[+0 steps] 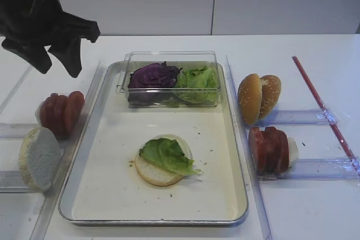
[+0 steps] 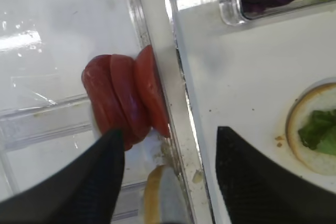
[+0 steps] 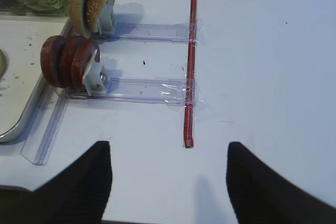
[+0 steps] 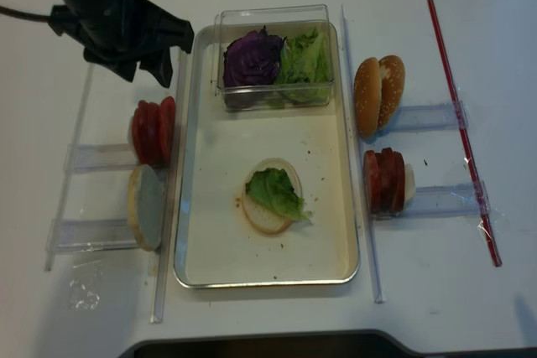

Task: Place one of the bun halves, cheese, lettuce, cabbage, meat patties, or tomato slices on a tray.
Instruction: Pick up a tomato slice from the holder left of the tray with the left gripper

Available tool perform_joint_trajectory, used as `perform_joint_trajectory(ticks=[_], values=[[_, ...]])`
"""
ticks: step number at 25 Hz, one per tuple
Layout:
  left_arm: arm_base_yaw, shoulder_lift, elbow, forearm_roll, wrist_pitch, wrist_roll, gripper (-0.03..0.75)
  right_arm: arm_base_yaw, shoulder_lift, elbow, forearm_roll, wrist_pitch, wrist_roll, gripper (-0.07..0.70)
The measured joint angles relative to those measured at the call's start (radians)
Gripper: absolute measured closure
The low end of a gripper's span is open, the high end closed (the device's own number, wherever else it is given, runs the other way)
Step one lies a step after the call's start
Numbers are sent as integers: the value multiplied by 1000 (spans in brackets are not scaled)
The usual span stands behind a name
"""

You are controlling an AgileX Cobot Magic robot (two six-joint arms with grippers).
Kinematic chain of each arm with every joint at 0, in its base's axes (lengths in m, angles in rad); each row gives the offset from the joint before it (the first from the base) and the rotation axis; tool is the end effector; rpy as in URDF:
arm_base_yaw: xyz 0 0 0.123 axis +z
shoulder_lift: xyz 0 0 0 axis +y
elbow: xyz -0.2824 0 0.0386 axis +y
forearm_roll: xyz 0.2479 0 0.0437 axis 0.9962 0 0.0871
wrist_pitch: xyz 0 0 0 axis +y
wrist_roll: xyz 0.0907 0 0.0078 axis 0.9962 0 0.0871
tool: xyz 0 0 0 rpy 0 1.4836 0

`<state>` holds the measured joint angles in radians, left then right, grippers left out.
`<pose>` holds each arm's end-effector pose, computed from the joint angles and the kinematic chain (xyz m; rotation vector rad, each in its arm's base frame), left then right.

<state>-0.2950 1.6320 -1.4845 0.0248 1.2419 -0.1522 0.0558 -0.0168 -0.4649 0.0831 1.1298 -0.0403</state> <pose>0.3178 -0.0943 0.3215 0.2120 2.8660 -0.0517 -0.0071 0.0065 0.2621 -0.1088 2.1278 0.1101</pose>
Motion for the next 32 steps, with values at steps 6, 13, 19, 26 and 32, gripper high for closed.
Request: perform_joint_trajectory(ticks=[6,13,19,26,32], values=[[-17,62,-5,0,-33,0,318,0,0,0,0,0,0,126],[-31,110,-12,-4,-68,2,319,0,0,0,0,0,0,126],[-31,144,-17,11,-76,2,319,0,0,0,0,0,0,126],[-31,194,-17,19,-78,2,319,0,0,0,0,0,0,126],[-31,211,-17,25,-78,2,319,0,0,0,0,0,-2,126]])
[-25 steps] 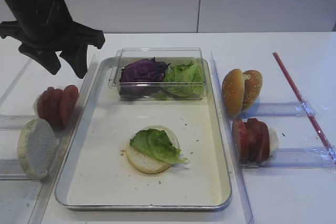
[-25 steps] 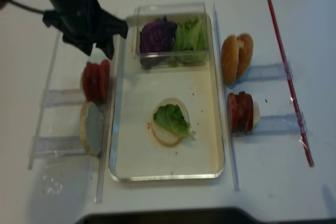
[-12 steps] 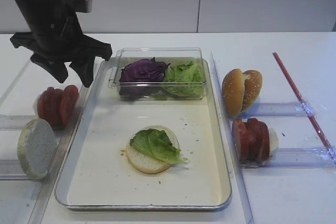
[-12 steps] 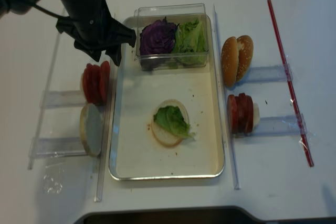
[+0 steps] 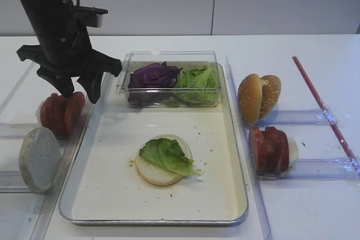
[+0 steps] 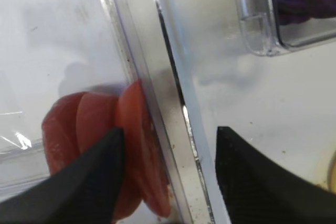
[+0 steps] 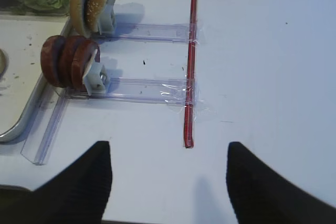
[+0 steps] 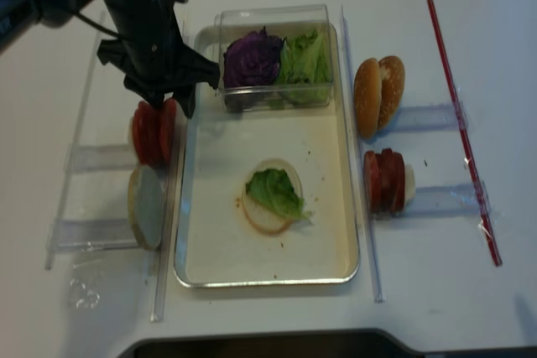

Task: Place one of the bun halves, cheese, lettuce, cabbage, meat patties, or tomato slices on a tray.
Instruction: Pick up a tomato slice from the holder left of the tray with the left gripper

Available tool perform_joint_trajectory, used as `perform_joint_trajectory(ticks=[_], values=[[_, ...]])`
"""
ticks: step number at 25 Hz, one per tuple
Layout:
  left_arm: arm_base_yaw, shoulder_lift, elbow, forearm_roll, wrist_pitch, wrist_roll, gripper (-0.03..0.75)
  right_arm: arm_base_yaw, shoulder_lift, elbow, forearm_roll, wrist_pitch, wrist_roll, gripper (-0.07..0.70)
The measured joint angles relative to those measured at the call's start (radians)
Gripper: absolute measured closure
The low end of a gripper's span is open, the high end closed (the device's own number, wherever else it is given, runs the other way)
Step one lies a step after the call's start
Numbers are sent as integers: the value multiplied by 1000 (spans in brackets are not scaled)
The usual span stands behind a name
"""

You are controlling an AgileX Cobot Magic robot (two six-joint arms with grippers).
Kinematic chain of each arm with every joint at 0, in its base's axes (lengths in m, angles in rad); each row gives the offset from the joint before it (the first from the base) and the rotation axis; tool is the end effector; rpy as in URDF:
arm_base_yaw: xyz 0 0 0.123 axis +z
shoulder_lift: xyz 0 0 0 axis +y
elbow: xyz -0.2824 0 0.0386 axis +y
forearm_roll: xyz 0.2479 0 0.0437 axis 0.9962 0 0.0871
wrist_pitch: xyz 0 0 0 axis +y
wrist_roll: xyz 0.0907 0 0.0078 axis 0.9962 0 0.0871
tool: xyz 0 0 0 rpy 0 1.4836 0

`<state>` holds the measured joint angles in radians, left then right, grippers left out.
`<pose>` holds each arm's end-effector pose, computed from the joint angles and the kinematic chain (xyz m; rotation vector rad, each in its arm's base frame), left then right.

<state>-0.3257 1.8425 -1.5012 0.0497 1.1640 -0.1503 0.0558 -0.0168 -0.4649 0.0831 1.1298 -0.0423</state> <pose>0.3566 -0.1160 0.2530 0.2852 2.9684 0.0145 -0.0071 0.0065 0.2621 -0.1109 2.1276 0.1089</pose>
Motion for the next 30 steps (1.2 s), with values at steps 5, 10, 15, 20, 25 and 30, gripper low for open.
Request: perform_joint_trajectory(ticks=[5,10,15,20,25,30], values=[[0,26,-1,18,10,0,319,0,0,0,0,2,0,126],[0,48,-2,23,15,0,319,0,0,0,0,2,0,126],[0,48,-2,23,15,0,319,0,0,0,0,2,0,126],[0,48,-2,26,15,0,339,0,0,0,0,2,0,126],[0,48,-2,30,15,0,378,0,0,0,0,2,0,126],[0,48,-2,35,16,0,406,0,0,0,0,2,0,126]])
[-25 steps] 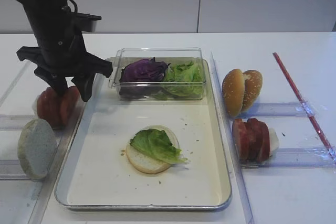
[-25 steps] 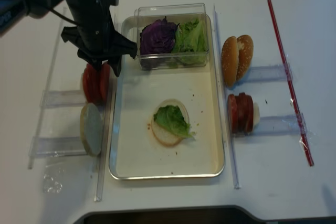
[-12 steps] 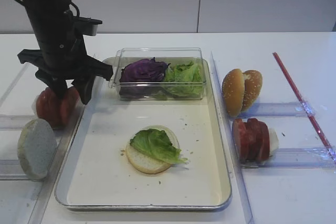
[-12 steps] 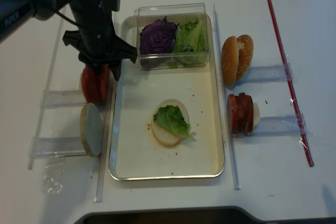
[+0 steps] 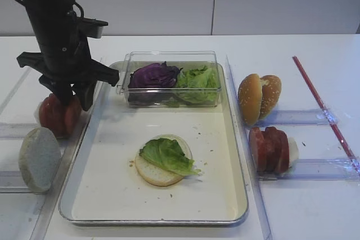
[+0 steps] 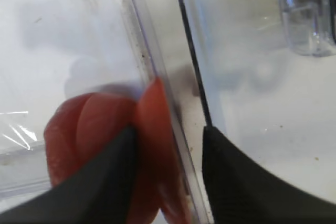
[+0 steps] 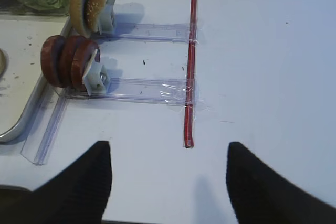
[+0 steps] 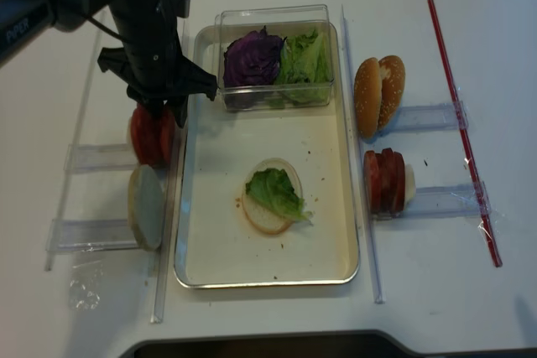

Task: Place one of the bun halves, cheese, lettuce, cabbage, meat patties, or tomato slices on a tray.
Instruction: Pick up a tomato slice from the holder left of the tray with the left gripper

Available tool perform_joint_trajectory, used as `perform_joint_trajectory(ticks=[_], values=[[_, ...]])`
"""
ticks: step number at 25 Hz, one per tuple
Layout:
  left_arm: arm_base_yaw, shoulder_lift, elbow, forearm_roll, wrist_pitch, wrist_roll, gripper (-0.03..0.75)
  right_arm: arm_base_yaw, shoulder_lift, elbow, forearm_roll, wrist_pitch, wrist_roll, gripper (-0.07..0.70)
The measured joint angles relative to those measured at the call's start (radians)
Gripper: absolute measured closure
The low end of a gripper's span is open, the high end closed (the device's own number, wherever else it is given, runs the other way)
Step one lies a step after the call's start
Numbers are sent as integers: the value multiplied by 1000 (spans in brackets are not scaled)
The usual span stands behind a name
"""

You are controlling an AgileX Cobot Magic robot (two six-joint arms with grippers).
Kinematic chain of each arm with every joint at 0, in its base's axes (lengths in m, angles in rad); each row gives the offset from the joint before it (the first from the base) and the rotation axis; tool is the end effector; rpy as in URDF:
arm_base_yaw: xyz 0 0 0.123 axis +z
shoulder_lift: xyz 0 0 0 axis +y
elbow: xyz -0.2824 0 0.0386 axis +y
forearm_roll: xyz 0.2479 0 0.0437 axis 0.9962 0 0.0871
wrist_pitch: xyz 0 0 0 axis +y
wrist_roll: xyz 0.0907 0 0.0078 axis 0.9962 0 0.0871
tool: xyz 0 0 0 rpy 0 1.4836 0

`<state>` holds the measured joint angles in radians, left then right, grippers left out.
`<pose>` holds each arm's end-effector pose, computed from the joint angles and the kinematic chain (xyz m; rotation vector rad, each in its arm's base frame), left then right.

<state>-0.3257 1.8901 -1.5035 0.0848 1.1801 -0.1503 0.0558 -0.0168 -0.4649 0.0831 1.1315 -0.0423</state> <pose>0.3620 -0.1147 0.2356 0.3090 3.0171 0.0851 -0.0072 0.0065 0.2620 -0.1111 2.1293 0.1090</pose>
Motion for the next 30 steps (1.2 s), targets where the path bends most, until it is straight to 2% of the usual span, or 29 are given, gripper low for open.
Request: perform_joint_trajectory(ticks=[18,30], values=[[0,0,0,0,2,-19,425,0,0,0,0,0,0,126],[0,0,0,5,17,-81,493,0,0,0,0,0,3,126]])
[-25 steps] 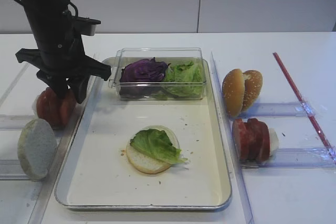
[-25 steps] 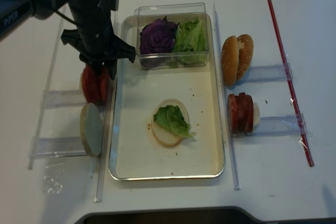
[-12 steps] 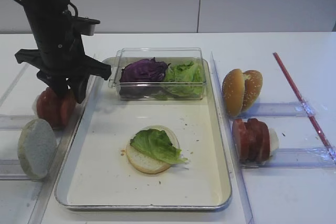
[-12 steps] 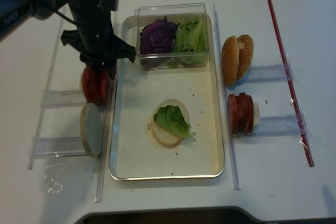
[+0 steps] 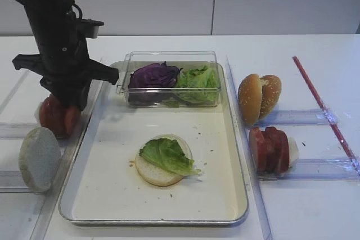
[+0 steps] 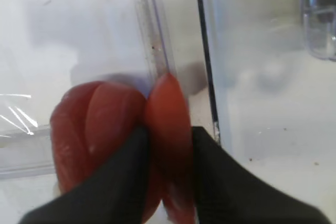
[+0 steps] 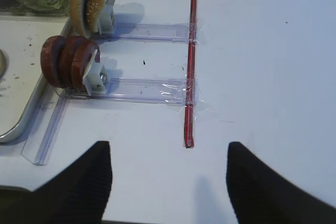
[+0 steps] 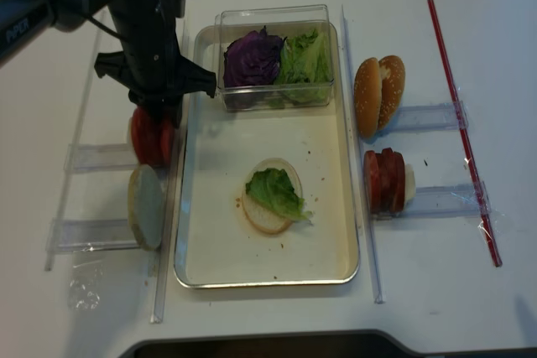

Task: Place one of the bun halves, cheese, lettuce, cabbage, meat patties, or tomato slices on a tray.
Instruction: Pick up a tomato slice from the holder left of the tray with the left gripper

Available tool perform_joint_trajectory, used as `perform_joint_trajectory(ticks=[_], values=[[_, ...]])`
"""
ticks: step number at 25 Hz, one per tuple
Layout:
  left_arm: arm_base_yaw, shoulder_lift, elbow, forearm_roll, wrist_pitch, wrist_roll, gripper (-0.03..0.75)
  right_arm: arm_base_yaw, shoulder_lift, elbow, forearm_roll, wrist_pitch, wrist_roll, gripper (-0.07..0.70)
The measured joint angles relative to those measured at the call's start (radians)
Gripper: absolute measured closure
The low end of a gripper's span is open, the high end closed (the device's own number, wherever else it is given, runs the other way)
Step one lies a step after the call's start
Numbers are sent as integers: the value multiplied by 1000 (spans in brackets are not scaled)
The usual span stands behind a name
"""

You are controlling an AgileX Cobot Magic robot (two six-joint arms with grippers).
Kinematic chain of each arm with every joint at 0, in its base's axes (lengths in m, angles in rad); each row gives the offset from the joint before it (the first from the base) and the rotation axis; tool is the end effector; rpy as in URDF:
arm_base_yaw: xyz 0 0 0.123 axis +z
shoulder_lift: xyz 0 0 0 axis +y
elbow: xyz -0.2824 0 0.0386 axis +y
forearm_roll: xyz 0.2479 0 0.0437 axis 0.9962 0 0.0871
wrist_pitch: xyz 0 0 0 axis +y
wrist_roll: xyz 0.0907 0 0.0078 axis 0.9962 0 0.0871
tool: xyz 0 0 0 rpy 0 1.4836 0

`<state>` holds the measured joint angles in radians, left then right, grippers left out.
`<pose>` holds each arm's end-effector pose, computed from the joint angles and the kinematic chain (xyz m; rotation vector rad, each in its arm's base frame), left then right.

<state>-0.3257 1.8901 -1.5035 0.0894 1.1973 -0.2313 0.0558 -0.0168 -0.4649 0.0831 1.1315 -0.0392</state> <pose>0.3606 -0.1138 0.2355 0.1886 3.0400 0.0927 -0.0072 0.0065 0.2620 -0.1078 2.1296 0.1108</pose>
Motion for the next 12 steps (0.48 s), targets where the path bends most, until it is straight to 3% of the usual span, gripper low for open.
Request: perform_joint_trajectory(ticks=[7,12], values=[[0,0,0,10,5,-7,582,0,0,0,0,-2,2,126],[0,0,0,13,7,-26,595,0,0,0,0,-2,2,126]])
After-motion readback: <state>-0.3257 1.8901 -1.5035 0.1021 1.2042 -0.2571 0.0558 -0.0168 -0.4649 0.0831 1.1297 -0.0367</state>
